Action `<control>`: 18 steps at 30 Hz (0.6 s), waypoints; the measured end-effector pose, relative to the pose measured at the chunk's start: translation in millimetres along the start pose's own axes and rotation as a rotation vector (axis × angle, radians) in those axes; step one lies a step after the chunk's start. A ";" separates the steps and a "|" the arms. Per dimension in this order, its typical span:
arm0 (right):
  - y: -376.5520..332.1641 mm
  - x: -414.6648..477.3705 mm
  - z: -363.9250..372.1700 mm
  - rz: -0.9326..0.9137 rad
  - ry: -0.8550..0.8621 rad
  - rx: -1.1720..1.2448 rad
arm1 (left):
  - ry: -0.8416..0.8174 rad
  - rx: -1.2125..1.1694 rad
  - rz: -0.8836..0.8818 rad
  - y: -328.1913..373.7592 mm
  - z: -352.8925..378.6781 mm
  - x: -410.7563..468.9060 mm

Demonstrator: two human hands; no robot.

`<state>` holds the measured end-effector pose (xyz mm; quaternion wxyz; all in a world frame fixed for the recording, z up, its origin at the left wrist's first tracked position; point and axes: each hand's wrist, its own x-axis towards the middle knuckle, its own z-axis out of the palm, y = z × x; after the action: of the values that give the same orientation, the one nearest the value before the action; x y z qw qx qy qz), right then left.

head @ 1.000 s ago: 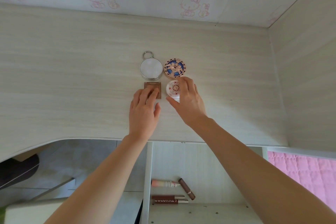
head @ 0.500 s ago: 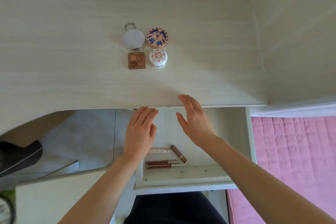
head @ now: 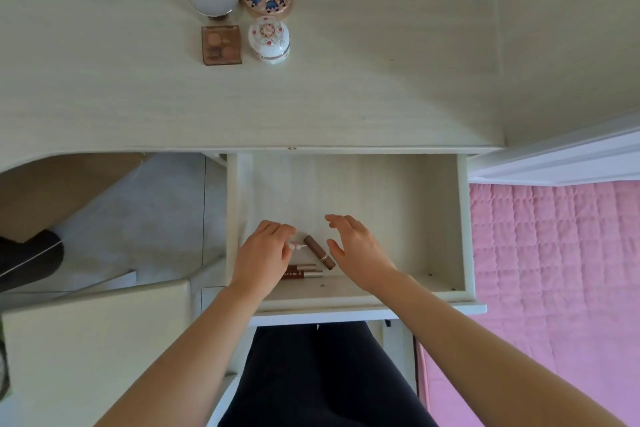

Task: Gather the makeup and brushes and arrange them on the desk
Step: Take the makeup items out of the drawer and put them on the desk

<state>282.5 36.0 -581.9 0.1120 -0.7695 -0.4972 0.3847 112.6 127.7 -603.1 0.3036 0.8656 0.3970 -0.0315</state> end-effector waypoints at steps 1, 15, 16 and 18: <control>2.8 2.8 4.2 0.023 -0.027 0.003 | -0.047 0.019 -0.026 -3.3 6.4 1.8; 25.2 44.0 69.9 0.174 -0.219 -0.099 | -0.386 0.284 -0.103 -26.9 48.9 27.7; 25.2 45.6 71.7 0.169 -0.208 -0.116 | -0.392 0.292 -0.099 -28.3 50.1 28.8; 25.2 48.3 74.7 0.163 -0.185 -0.143 | -0.395 0.306 -0.088 -31.3 51.7 31.5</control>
<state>257.2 49.3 -669.8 -0.0211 -0.7746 -0.4673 0.4256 121.6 136.0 -670.1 0.2390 0.8605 0.3577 -0.2730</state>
